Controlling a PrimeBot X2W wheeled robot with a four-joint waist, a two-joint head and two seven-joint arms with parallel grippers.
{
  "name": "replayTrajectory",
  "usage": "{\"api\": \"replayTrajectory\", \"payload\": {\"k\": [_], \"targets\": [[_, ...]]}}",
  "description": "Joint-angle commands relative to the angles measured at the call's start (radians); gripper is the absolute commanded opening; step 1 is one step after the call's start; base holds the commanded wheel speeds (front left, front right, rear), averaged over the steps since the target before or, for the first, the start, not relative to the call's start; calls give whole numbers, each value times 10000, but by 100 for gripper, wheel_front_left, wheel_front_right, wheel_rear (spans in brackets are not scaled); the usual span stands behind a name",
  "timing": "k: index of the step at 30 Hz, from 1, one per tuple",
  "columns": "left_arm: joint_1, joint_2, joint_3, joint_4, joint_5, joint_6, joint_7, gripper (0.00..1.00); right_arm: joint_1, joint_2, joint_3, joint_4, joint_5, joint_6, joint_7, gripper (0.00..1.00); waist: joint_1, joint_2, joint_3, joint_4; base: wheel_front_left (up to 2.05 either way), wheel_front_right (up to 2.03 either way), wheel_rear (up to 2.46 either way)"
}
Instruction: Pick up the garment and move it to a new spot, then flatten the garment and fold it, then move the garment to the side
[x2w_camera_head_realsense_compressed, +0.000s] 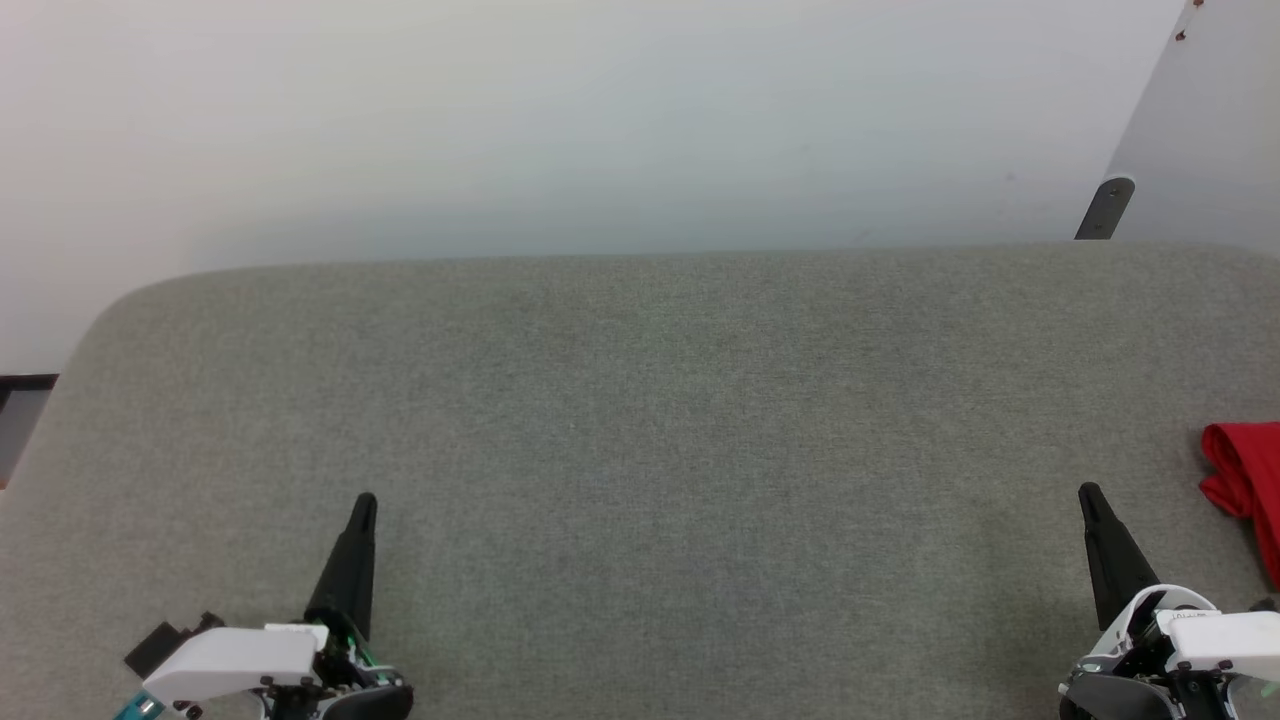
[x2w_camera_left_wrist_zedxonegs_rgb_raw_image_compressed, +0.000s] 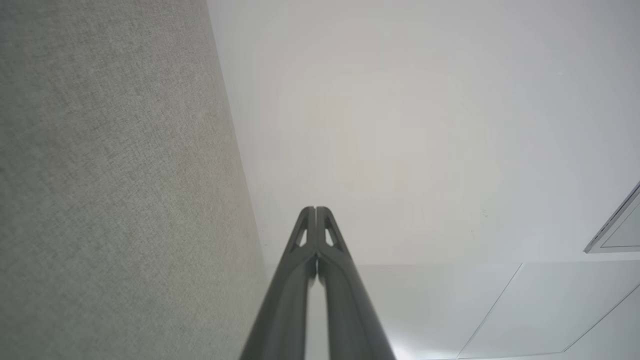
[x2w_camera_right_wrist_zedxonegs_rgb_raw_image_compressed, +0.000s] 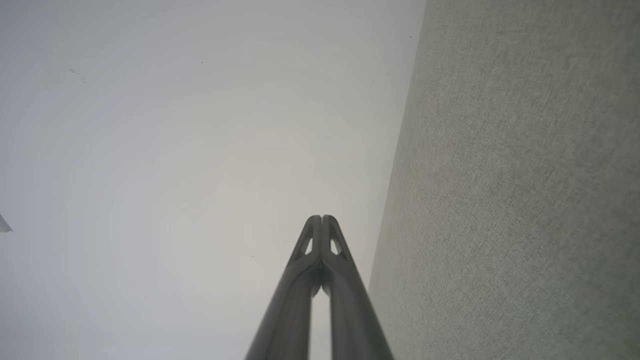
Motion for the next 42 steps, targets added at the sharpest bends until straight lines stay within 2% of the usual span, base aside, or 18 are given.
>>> {"api": "replayTrajectory", "payload": {"k": [1,42], "targets": [[-103,-17,26,17,12,-35,20,0,-29,37,-4,2,27,4,28,0,0,-1,0,0,0,0,0],[-112,-70,99,18,74,-35,91,0,-28,36,5,2,34,4,22,0,0,-1,0,0,0,0,0]]}}
